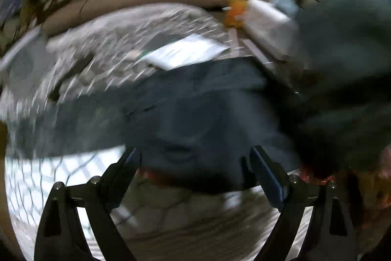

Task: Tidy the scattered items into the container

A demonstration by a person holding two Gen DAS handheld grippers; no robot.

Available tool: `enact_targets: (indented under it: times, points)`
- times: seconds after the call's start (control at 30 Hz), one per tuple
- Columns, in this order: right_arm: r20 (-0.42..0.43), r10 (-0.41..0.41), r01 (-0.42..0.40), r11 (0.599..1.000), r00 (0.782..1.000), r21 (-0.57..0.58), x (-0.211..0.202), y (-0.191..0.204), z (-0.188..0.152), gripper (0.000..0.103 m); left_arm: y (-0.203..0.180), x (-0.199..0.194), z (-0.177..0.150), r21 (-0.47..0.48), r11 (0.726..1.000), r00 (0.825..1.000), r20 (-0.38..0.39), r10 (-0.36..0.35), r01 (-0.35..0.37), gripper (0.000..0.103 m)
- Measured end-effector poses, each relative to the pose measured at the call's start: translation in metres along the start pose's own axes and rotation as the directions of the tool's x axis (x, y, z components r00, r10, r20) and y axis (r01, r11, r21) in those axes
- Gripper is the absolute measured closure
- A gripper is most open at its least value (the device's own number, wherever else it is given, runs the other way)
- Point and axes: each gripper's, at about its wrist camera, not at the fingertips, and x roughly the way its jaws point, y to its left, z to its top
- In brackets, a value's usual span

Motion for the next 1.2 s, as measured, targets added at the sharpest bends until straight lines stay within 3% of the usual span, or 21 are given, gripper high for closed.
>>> enact_targets:
  times: [0.1,0.2,0.3,0.37,0.43,0.47,0.5,0.57,0.7,0.77,0.8,0.83,0.87,0.9,0.93,1.0,1.07,1.2]
  points:
    - [-0.026,0.019,-0.018,1.0,0.999,0.023,0.007,-0.013,0.0,0.102,-0.028,0.016,0.009,0.052,0.998,0.999,-0.022,0.035,-0.034,0.011]
    - [-0.079,-0.021,0.019,1.0,0.997,-0.018,0.012,-0.016,-0.003,0.101,-0.038,0.042,0.012,0.039,0.998,0.994,-0.087,0.06,-0.057,0.011]
    - [-0.122,-0.038,0.036,0.999,0.992,-0.018,0.014,-0.022,-0.006,0.093,-0.034,0.051,0.011,0.009,0.998,0.994,-0.093,0.06,-0.06,0.004]
    - [-0.212,-0.042,0.041,0.999,0.976,-0.01,0.031,-0.03,-0.016,0.073,-0.027,0.047,0.01,-0.011,0.999,0.995,-0.094,0.046,-0.047,0.004]
    - [-0.301,-0.045,0.046,0.999,0.953,-0.002,0.049,-0.037,-0.026,0.031,-0.016,0.03,0.004,-0.036,0.999,0.997,-0.075,0.034,-0.037,0.004]
    - [-0.344,-0.046,0.05,0.999,0.938,0.002,0.057,-0.041,-0.031,0.027,-0.01,0.022,0.001,-0.048,0.998,0.997,-0.066,0.029,-0.032,0.004]
    - [-0.385,-0.049,0.049,0.999,0.922,-0.009,0.068,-0.042,-0.038,0.027,-0.006,0.013,-0.002,-0.052,0.998,0.998,-0.051,0.032,-0.035,0.004]
    - [-0.511,-0.078,0.066,0.997,0.856,-0.042,0.101,-0.041,-0.063,0.027,0.008,-0.005,-0.01,-0.035,0.995,0.996,-0.013,0.091,-0.091,0.004]
    - [-0.714,-0.179,0.181,0.981,0.677,-0.075,0.168,-0.057,-0.124,0.027,0.048,-0.01,-0.019,-0.058,0.986,0.987,-0.053,0.155,-0.158,0.004]
    - [-0.712,-0.254,0.224,0.965,0.655,-0.138,0.189,-0.063,-0.14,0.029,0.067,-0.004,-0.021,-0.096,0.982,0.984,-0.093,0.153,-0.162,0.004]
    - [-0.699,-0.247,0.224,0.966,0.671,-0.128,0.196,-0.065,-0.142,0.036,0.072,-0.001,-0.022,-0.104,0.982,0.983,-0.105,0.149,-0.16,0.004]
    - [-0.686,-0.239,0.222,0.968,0.688,-0.114,0.203,-0.067,-0.144,0.06,0.077,0.001,-0.023,-0.107,0.983,0.984,-0.116,0.137,-0.15,0.004]
    - [-0.676,-0.172,0.197,0.98,0.716,-0.041,0.205,-0.069,-0.142,0.073,0.081,0.004,-0.024,-0.111,0.984,0.984,-0.127,0.126,-0.14,0.004]
    - [-0.661,-0.095,0.17,0.984,0.744,0.05,0.205,-0.074,-0.14,0.092,0.084,0.006,-0.025,-0.11,0.985,0.984,-0.135,0.119,-0.134,0.004]
    - [-0.641,-0.019,0.141,0.98,0.767,0.139,0.204,-0.078,-0.136,0.099,0.086,0.008,-0.024,-0.105,0.986,0.984,-0.136,0.117,-0.132,0.004]
    - [-0.608,0.017,0.127,0.973,0.794,0.194,0.198,-0.075,-0.128,0.1,0.087,0.012,-0.02,-0.096,0.987,0.985,-0.133,0.114,-0.127,0.004]
    - [-0.54,-0.028,0.131,0.979,0.841,0.153,0.179,-0.059,-0.105,0.1,0.091,0.018,-0.013,-0.104,0.989,0.987,-0.135,0.087,-0.101,0.004]
    - [-0.45,-0.057,0.113,0.989,0.891,0.099,0.136,-0.032,-0.061,0.1,0.082,0.033,0.006,-0.088,0.993,0.989,-0.128,0.068,-0.08,0.004]
